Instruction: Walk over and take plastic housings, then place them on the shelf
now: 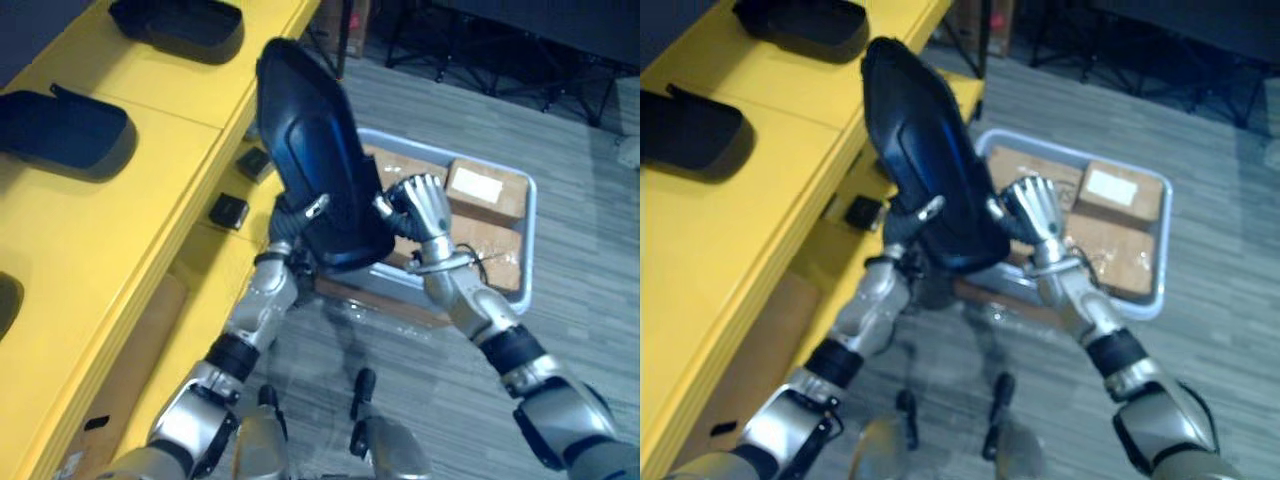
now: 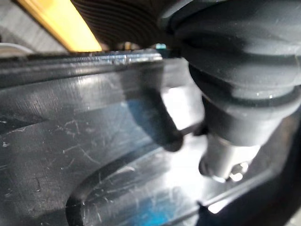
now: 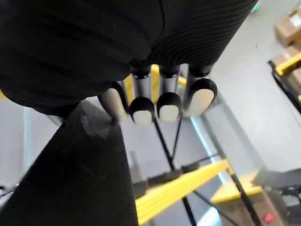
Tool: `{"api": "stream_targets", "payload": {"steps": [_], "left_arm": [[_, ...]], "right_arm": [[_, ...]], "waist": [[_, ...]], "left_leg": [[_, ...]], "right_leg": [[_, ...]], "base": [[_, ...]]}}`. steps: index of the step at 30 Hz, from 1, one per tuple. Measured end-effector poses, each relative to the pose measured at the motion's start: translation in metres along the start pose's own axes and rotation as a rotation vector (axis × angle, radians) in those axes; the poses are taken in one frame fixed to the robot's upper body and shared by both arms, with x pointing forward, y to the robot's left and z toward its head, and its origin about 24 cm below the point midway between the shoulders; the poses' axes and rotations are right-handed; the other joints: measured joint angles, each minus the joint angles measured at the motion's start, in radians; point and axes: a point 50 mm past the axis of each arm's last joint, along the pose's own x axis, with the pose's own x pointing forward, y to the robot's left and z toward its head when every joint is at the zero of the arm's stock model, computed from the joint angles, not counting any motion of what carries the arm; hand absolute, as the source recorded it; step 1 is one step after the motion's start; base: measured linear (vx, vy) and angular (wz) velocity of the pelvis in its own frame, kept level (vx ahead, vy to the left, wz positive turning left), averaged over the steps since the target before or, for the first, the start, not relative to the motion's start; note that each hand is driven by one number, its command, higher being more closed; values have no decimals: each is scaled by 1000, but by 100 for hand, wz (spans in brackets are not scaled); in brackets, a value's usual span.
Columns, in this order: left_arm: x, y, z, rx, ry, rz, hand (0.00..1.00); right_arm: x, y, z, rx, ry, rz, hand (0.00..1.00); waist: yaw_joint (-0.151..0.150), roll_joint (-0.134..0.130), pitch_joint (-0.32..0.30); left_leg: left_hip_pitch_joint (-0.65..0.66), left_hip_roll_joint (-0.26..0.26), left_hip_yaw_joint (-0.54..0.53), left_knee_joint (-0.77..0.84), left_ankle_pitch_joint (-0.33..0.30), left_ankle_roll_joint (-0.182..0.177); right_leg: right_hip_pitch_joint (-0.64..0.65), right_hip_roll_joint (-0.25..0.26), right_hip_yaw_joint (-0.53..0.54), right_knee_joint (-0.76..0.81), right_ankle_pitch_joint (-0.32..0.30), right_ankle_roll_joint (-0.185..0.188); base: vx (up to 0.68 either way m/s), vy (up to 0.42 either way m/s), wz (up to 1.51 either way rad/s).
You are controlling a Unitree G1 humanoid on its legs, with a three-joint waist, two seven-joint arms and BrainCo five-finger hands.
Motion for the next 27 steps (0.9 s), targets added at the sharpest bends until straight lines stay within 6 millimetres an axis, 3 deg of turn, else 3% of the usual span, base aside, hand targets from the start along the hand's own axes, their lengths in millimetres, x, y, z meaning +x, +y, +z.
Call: {"api": "stream_targets", "payload": {"steps": [3,4,11,16,20,24,27], "left_arm": [[-2,-1,2,-11,-21,-5,100],[-4,0,2,-14,-28,-5,100],[-13,2,-4,-26,-40,14,100],[-27,20,-7,205,-125,229,100],[-41,21,-10,296,-178,294,100],[-55,29,-11,290,-201,343,100],[-66,39,-6,314,-238,382,100]], "right_arm": [[-2,-2,6,40,0,-17,100],[-1,-2,6,47,0,-19,0],[-11,-2,21,292,-5,-7,0],[-23,-5,57,821,-44,72,0],[-18,-21,82,1149,-118,27,0],[-8,-53,68,1341,-167,-74,0],[-17,-74,40,1395,-96,-245,0]], "waist": [[0,0,-5],[0,0,-5],[-10,-1,-30],[-5,-14,-59],[-4,-24,-93],[-2,-25,-119],[-3,-24,-137]], "left_leg": [[18,0,18,-10,0,0],[25,-1,24,-14,0,0],[51,-3,22,-25,0,0],[64,-2,23,-36,2,-3],[69,-4,24,-36,2,-3],[99,-6,28,-37,-2,-2],[103,-5,39,-41,-5,-6]], "right_leg": [[3,0,14,0,0,0],[4,-1,20,0,0,0],[27,-2,18,-2,0,0],[36,0,16,-3,-1,1],[39,-2,15,-3,-3,2],[67,-5,16,-7,-23,16],[67,-5,19,-11,-26,15]], "base": [[7,48,-14],[1,38,-14],[-2,39,0],[0,0,0],[-5,20,0],[-15,29,-1],[-24,21,-6]]}}
